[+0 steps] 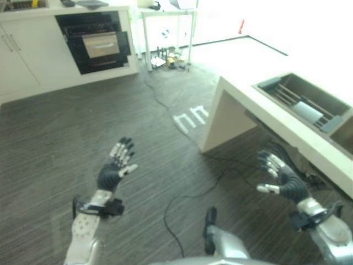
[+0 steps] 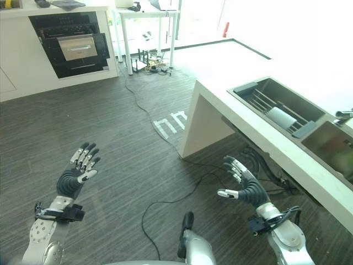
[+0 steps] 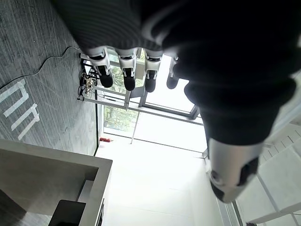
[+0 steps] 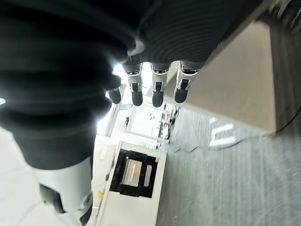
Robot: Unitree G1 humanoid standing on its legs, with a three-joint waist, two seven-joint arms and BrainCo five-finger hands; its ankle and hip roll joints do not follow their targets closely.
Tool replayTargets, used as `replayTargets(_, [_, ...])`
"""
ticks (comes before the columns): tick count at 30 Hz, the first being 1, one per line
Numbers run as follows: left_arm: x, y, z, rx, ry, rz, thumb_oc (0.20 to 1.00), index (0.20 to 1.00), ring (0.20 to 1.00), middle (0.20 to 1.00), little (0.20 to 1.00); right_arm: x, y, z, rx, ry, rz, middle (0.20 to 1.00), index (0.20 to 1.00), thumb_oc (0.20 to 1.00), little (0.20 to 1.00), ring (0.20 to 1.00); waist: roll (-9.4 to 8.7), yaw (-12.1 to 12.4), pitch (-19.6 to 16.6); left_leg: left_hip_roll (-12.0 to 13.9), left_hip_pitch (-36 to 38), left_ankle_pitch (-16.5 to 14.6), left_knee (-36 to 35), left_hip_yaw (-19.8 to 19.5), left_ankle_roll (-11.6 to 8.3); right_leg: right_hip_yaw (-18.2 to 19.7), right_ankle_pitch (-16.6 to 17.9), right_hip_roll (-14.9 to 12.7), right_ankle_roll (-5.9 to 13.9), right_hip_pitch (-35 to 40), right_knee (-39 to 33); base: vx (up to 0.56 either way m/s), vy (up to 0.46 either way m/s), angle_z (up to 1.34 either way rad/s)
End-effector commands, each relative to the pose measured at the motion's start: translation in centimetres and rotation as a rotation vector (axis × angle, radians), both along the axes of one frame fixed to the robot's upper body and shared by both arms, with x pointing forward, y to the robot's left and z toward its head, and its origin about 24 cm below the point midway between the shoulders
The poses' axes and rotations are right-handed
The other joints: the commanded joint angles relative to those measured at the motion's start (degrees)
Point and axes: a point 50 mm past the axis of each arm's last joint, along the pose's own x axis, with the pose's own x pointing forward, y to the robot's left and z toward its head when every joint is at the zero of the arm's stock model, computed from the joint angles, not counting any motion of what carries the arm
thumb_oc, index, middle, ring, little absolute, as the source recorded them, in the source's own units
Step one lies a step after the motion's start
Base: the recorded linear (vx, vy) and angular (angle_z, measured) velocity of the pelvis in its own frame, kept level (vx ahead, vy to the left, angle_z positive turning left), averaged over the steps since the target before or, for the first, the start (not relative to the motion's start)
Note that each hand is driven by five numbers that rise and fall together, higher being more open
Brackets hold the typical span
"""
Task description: Place the dishes in the dishwasher.
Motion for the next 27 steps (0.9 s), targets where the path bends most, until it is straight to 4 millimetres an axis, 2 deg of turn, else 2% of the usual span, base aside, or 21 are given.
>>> replayTargets(1, [0.0,-0.1,3.7,0.034,-0.187,-0.031,1.0,1.0,1.0,1.0,1.0,1.8,0.7,3.2,0.028,-0.198,0.022,1.0,1.0,1.0,1.0,1.0,-0.37,0.67,0.19,3.33,-2.42,2.26,-4.61,-6.79,-0.62,2.9,8.17,-0.64,4.22,8.31,-3.69,0.3,-0.176,0.24])
replayTargets(5, [0.2,-0.1,4.5,0.036,-0.223,-0.008,1.0,1.0,1.0,1.0,1.0,2.3,1.4,3.7,0.028,-0.224,0.028,1.0,1.0,1.0,1.0,1.0,-0.15,0.38,-1.38,3.78,-0.62,0.33,-4.61,-5.24,-0.84,3.33,7.8,-0.24,3.94,10.72,-2.99,0.29,-0.246,0.01])
replayTargets(8, [0.1,0.0,4.9,0.022,-0.259,0.026,1.0,1.0,1.0,1.0,1.0,2.8,1.5,4.4,0.038,-0.262,0.03,1.0,1.0,1.0,1.0,1.0,0.61,0.18,-2.79,4.5,1.53,-0.75,-4.61,-4.1,-1.64,2.3,5.82,0.98,2.52,11.83,-2.35,0.21,-0.261,-0.39])
replayTargets(10, [0.1,0.0,5.4,0.028,-0.295,0.041,1.0,1.0,1.0,1.0,1.0,2.9,1.1,5.3,0.035,-0.315,0.01,1.0,1.0,1.0,1.0,1.0,1.43,-0.22,-3.5,5.39,2.0,0.3,-2.87,-2.65,-2.86,1.64,4.38,2.09,1.14,12.74,-2.27,0.15,-0.222,-0.43])
replayTargets(11, [0.2,-0.1,5.6,0.033,-0.312,0.049,1.0,1.0,1.0,1.0,1.0,3.0,0.9,5.8,0.035,-0.346,-0.004,1.0,1.0,1.0,1.0,1.0,2.03,-0.55,-3.67,6.28,0.91,2.88,1.14,-1.98,-4.25,1.45,3.41,3.07,0.07,13.44,-2.45,0.14,-0.267,-0.34])
replayTargets(12, [0.4,-0.4,5.8,0.038,-0.324,0.054,1.0,1.0,1.0,1.0,1.0,3.1,0.6,6.5,0.035,-0.383,-0.023,1.0,1.0,1.0,1.0,1.0,2.53,-0.82,-3.66,7.73,-1.48,7.6,8.46,-1.18,-6.52,1.75,2.34,4.24,-1.28,15.0,-3.04,0.14,-0.292,-0.25])
replayTargets(13, [0.5,-0.6,5.9,0.046,-0.34,0.058,1.0,1.0,1.0,1.0,1.0,3.2,0.4,7.2,0.036,-0.416,-0.034,1.0,1.0,1.0,1.0,1.0,2.12,-1.13,-3.59,8.9,-4.42,11.84,16.08,0.18,-8.14,2.21,1.54,4.37,-2.34,16.29,-3.35,0.17,-0.322,-0.28])
replayTargets(14, [0.4,-0.8,6.3,0.058,-0.369,0.056,1.0,1.0,1.0,1.0,1.0,3.1,0.1,7.8,0.05,-0.446,-0.044,1.0,1.0,1.0,1.0,1.0,1.39,-1.18,-3.1,9.85,-7.81,13.97,23.24,1.51,-9.08,2.95,0.68,4.28,-3.39,17.74,-3.37,0.14,-0.252,-0.43])
replayTargets(15, [0.3,-0.9,6.5,0.065,-0.385,0.06,1.0,1.0,1.0,1.0,1.0,3.1,0.0,8.1,0.056,-0.459,-0.046,1.0,1.0,1.0,1.0,1.0,1.03,-1.07,-2.85,9.9,-9.76,13.93,27.5,1.27,-9.23,3.55,0.3,4.26,-3.91,18.13,-3.22,0.2,-0.255,-0.56])
replayTargets(16, [0.1,-1.0,7.1,0.086,-0.438,0.073,1.0,1.0,1.0,1.0,1.0,2.9,-0.2,8.6,0.063,-0.494,-0.059,1.0,1.0,1.0,1.0,1.0,-0.03,-0.48,-1.95,10.34,-15.6,14.28,33.44,0.09,-8.59,5.29,-0.69,3.97,-4.69,19.87,-2.86,0.2,-0.199,-0.61])
replayTargets(17, [0.0,-0.9,7.7,0.095,-0.487,0.085,1.0,1.0,1.0,1.0,1.0,2.8,-0.3,9.0,0.064,-0.517,-0.076,1.0,1.0,1.0,1.0,1.0,-0.54,-0.09,-1.34,10.91,-20.17,12.53,33.53,0.4,-7.22,6.43,-1.19,4.21,-4.6,21.1,-2.9,0.24,-0.17,-0.58])
replayTargets(19, [-0.5,-0.6,8.7,0.097,-0.554,0.107,1.0,1.0,1.0,1.0,1.0,2.6,-0.6,9.3,0.065,-0.535,-0.084,1.0,1.0,1.0,1.0,1.0,-0.69,0.38,-1.28,10.88,-20.45,10.32,28.08,1.3,-5.92,7.63,-1.96,4.9,-4.04,22.24,-3.39,0.21,-0.032,-0.64])
replayTargets(20, [-0.8,-0.3,9.3,0.101,-0.587,0.122,1.0,1.0,1.0,1.0,1.0,2.5,-0.7,9.7,0.071,-0.543,-0.076,1.0,1.0,1.0,1.0,1.0,-0.5,0.35,-1.41,10.58,-19.43,9.27,22.75,2.04,-5.45,8.46,-2.32,5.22,-3.48,22.51,-3.58,0.25,0.046,-0.78])
replayTargets(21, [-1.1,-0.2,9.7,0.109,-0.622,0.132,1.0,1.0,1.0,1.0,1.0,2.3,-0.8,9.8,0.079,-0.546,-0.068,1.0,1.0,1.0,1.0,1.0,-0.07,0.38,-1.62,9.64,-18.41,8.13,16.35,2.17,-5.15,9.38,-2.54,5.58,-2.74,22.61,-3.75,0.36,0.072,-0.69])
replayTargets(22, [-1.5,-0.1,10.1,0.118,-0.656,0.148,1.0,1.0,1.0,1.0,1.0,2.1,-0.6,9.9,0.085,-0.545,-0.05,1.0,1.0,1.0,1.0,1.0,0.6,0.95,-1.91,7.18,-16.28,7.32,6.0,-0.04,-4.85,11.19,-3.02,6.12,-1.68,22.69,-3.58,0.34,0.047,-0.65])
replayTargets(24, [-2.1,0.0,10.2,0.151,-0.684,0.191,1.0,1.0,1.0,1.0,1.0,1.9,0.2,9.9,0.099,-0.539,0.002,1.0,1.0,1.0,1.0,1.0,1.55,2.22,-1.93,5.56,-15.31,10.92,-3.05,-5.49,-4.84,15.36,-3.45,7.66,-1.32,23.0,-3.59,0.35,-0.023,-0.96])
replayTargets(25, [-2.2,-0.1,10.3,0.171,-0.689,0.186,1.0,1.0,1.0,1.0,1.0,1.8,0.6,9.8,0.107,-0.53,0.011,1.0,1.0,1.0,1.0,1.0,1.79,3.34,-1.94,4.61,-17.38,13.06,-4.33,-8.34,-5.01,17.88,-4.15,8.79,-1.78,24.63,-4.57,0.38,-0.06,-2.02])
replayTargets(26, [-2.0,-0.5,10.4,0.18,-0.698,0.158,1.0,1.0,1.0,1.0,1.0,1.9,0.7,9.7,0.115,-0.522,0.003,1.0,1.0,1.0,1.0,1.0,1.6,4.46,-1.9,3.63,-19.98,14.45,-3.81,-9.61,-5.01,20.13,-5.07,9.58,-2.36,26.16,-5.13,0.34,-0.02,-2.21])
replayTargets(27, [-1.8,-0.9,10.8,0.192,-0.717,0.127,1.0,1.0,1.0,1.0,1.0,2.2,0.7,9.8,0.12,-0.517,-0.006,1.0,1.0,1.0,1.0,1.0,1.33,5.16,-1.94,2.68,-21.33,14.73,-3.04,-10.39,-4.47,21.57,-5.91,10.04,-2.86,26.82,-5.13,0.32,0.079,-2.21])
